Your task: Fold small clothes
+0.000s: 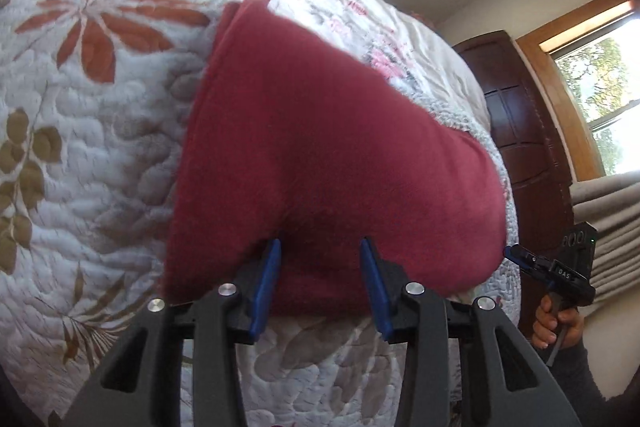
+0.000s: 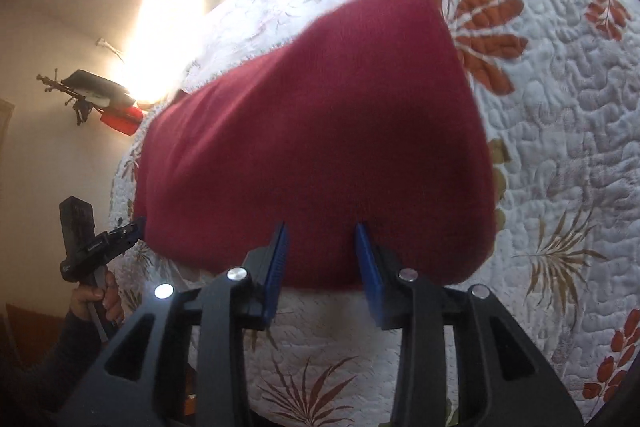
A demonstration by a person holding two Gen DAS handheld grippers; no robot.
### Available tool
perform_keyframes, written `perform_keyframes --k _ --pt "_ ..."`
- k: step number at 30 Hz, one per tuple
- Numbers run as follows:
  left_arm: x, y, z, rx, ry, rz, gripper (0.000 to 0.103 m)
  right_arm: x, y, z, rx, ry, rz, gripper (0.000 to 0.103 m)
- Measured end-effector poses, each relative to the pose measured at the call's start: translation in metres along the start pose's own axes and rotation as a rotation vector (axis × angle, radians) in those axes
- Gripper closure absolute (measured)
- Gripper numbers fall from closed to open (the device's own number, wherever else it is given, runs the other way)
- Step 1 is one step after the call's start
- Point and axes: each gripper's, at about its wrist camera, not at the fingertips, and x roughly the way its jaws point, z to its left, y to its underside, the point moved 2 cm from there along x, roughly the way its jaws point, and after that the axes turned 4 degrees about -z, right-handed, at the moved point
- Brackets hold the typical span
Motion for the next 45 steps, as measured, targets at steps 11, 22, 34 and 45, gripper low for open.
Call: perform_keyframes --k 11,22,34,45 --pt "-0.059 -0.03 0.033 -0.147 0.078 -0.011 0.02 -0.028 0.019 0.093 -0.382 0.301 -0.098 0.036" --pt "-0.026 -0.121 0.094 -0.406 0.251 0.175 0.013 0.108 0.12 0.322 -1.274 0.526 -0.129 0.03" --pt "0.006 -0.14 0.116 -0.424 0.326 0.262 0.013 0.236 0.141 0.366 -1.635 0.713 -0.156 0.019" --pt "0.019 -0.159 0.116 -0.451 0.396 0.305 0.011 0.159 0.07 0.392 -1.258 0.51 -0.185 0.087"
